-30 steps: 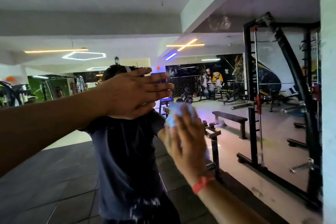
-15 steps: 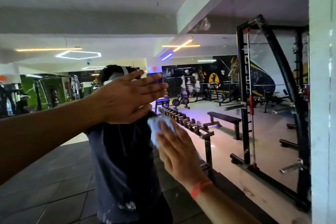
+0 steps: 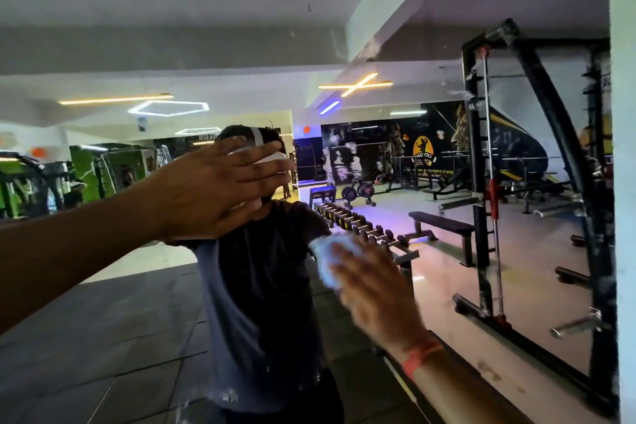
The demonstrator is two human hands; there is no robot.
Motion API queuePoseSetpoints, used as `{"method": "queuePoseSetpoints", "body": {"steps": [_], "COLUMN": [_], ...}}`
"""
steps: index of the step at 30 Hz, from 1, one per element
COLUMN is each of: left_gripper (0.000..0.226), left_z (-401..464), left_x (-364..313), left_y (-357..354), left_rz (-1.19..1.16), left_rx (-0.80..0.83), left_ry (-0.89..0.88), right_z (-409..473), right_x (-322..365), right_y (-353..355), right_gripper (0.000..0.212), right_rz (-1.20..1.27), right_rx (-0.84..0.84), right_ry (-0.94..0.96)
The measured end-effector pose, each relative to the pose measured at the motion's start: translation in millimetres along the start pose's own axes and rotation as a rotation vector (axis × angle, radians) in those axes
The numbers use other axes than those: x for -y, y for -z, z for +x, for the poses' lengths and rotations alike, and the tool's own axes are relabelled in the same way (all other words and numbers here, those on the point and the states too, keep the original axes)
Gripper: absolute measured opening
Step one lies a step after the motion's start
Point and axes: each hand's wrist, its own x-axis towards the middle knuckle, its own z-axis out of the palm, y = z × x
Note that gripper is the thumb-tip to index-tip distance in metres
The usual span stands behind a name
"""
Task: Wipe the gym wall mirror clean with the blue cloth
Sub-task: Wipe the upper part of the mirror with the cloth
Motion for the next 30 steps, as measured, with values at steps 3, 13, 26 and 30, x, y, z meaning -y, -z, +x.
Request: {"method": "queuePoseSetpoints", "body": {"steps": [3, 13, 26, 30], "left_gripper": [0.053, 0.054, 0.056, 0.057], "left_z": [-3, 5, -7, -5], "left_x": [-2, 2, -15, -23], "left_y": [2, 6, -3, -8], "left_rz": [0.011, -0.007, -0.016, -0.016], "left_rx": [0.000, -0.006, 0.013, -0.010], "left_ry": [0.002, 0.098, 0.167, 0.194], "right_z": [26, 87, 14, 12], "right_x": [-6, -54, -53, -53], "right_y": [-2, 30, 36, 42], "right_gripper": [0.050, 0.054, 0.039, 0.037], "right_rz": [0.066, 0.009, 0.019, -0.053], "right_rx": [-0.341, -0.198, -0.061, 0.162], "right_ry": [-0.659, -0.291, -0.194, 0.461]}}
